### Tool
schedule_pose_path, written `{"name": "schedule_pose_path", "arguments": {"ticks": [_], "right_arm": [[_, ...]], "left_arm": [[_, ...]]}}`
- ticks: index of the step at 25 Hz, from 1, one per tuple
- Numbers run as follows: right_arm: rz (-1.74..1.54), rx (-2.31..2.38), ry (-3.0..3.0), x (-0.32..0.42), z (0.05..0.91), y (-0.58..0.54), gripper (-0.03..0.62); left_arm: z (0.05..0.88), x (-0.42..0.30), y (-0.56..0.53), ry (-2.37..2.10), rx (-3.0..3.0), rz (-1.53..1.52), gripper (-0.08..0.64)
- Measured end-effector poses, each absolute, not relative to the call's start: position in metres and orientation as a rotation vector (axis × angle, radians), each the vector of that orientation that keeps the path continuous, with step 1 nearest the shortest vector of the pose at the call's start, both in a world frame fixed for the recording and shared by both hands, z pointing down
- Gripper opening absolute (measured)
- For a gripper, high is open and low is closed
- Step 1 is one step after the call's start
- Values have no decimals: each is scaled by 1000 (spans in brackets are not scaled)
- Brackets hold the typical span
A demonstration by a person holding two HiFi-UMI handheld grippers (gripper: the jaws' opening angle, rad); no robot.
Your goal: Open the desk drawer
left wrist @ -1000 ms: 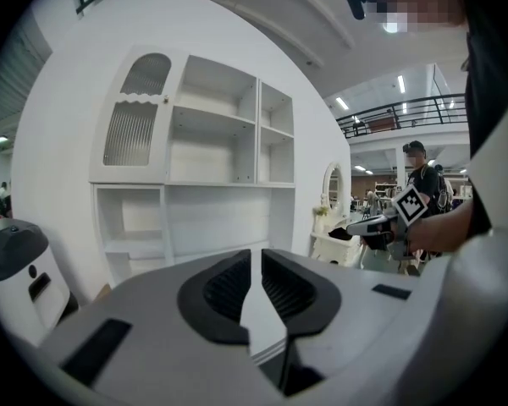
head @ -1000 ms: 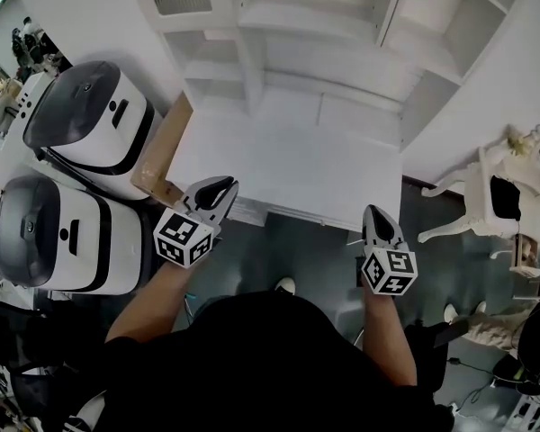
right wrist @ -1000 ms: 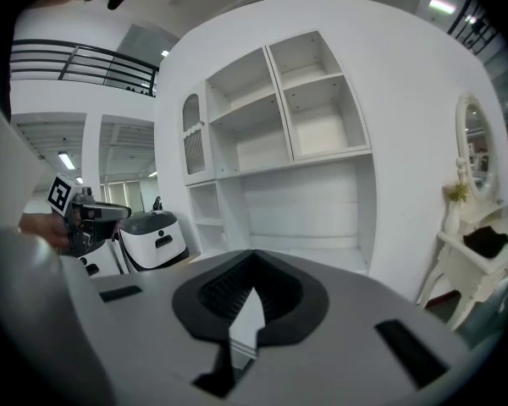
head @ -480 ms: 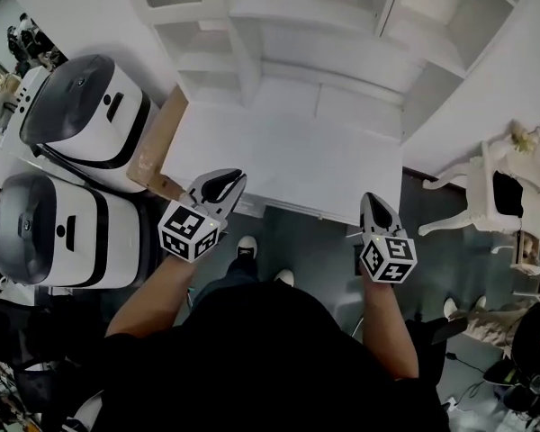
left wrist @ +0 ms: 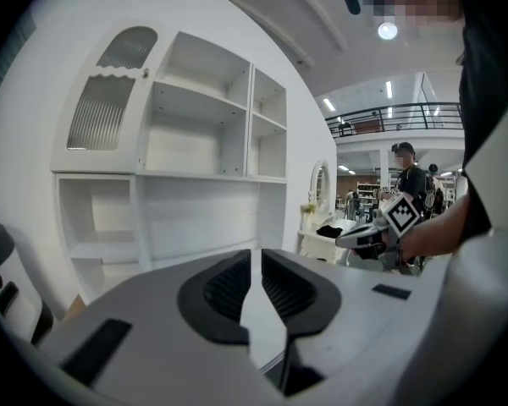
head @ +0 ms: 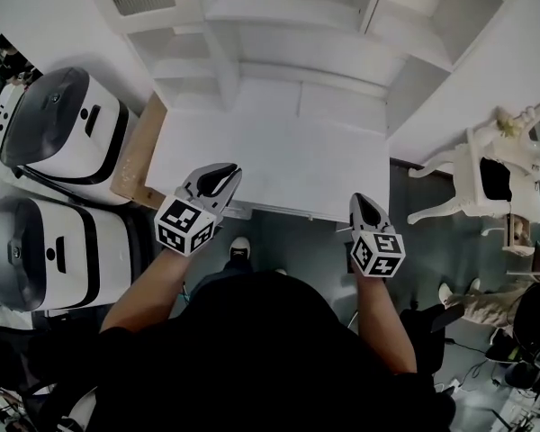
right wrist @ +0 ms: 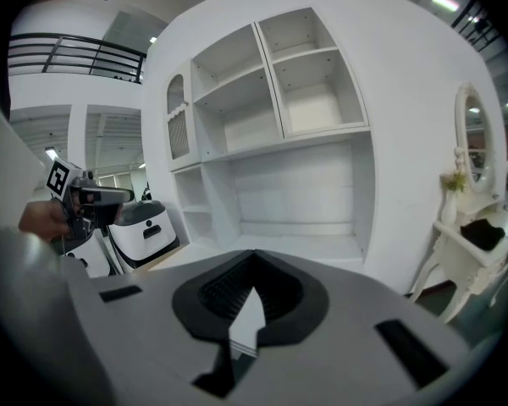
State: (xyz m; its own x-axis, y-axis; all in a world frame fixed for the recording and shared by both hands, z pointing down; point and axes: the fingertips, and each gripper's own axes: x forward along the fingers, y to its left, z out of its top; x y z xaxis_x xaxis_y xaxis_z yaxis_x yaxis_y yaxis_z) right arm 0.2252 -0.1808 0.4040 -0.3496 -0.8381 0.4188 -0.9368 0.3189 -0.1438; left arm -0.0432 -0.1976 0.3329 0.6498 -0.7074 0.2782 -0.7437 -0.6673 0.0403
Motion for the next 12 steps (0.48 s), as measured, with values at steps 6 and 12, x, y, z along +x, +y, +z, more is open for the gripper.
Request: {"name": "schedule_pose_path", "arguments": {"ticks": [6,12], "right_arm": [[603,1598,-2245,223,442,-185,2],[652,1570,-2205,223,476,-184,2]], "left_arm": [[349,-48,-214,-1130,2700,394,44],[366,-49,-228,-1091,2679,430,46]]}}
